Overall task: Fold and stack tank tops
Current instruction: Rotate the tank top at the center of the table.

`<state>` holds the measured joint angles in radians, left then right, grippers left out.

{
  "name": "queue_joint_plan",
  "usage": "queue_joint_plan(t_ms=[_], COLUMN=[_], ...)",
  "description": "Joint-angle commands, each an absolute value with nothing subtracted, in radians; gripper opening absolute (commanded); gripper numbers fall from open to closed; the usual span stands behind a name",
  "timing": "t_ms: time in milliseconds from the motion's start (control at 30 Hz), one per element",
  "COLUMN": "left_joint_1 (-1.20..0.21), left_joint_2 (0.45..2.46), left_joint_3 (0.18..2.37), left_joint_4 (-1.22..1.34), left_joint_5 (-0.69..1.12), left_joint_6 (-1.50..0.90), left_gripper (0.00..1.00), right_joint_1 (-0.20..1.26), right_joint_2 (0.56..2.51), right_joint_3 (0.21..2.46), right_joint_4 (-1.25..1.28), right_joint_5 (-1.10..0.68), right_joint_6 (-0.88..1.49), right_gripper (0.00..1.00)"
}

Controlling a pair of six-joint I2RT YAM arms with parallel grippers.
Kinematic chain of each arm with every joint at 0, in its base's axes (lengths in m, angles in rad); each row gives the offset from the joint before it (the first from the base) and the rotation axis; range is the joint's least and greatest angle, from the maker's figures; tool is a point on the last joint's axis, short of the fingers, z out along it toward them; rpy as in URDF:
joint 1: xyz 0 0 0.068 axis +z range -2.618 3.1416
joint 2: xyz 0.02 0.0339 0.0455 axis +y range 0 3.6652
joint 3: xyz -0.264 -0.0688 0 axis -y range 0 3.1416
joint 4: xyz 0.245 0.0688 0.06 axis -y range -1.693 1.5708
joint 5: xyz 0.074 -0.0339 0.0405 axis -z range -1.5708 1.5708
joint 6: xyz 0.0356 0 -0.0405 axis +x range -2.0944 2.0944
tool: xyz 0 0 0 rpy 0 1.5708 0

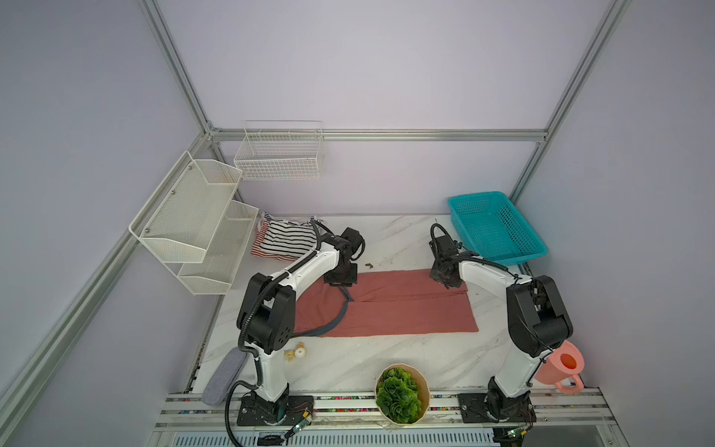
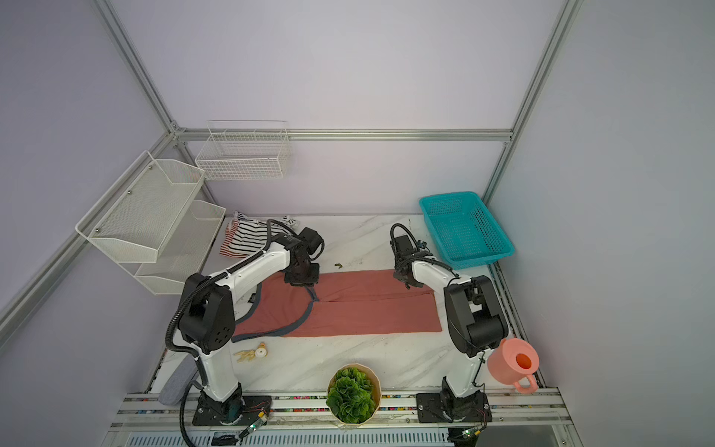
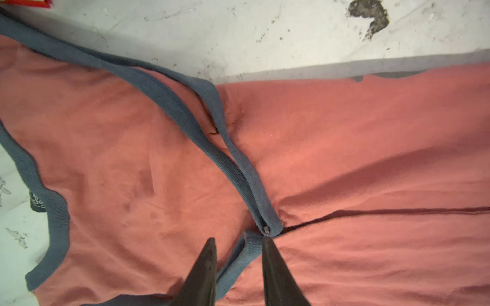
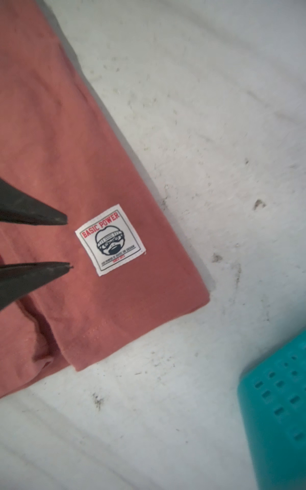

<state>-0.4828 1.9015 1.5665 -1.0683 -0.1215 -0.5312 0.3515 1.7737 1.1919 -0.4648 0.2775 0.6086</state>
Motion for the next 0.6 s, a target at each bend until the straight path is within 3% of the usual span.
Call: queue_joint_plan(t_ms=[0, 567], left_joint_1=[-0.480, -0.481], left_joint_2=[1.962, 2.204], left_joint_3=[1.637, 1.742], left_joint_4=[-1.089, -1.066], left_joint_5=[-0.145, -0.152], left_joint_6=[-0.525, -0.549], left_gripper=[0.29, 0.26], right_joint_1=[0.353, 0.443], right_joint_2=[1.776, 2.029], right_joint_3=[1.209, 1.319], right_joint_4=[-0.456, -0.446], right_joint_5=[0.205, 0.134], right_joint_6=[0.575, 0.515], right_gripper=[0.30, 0.27])
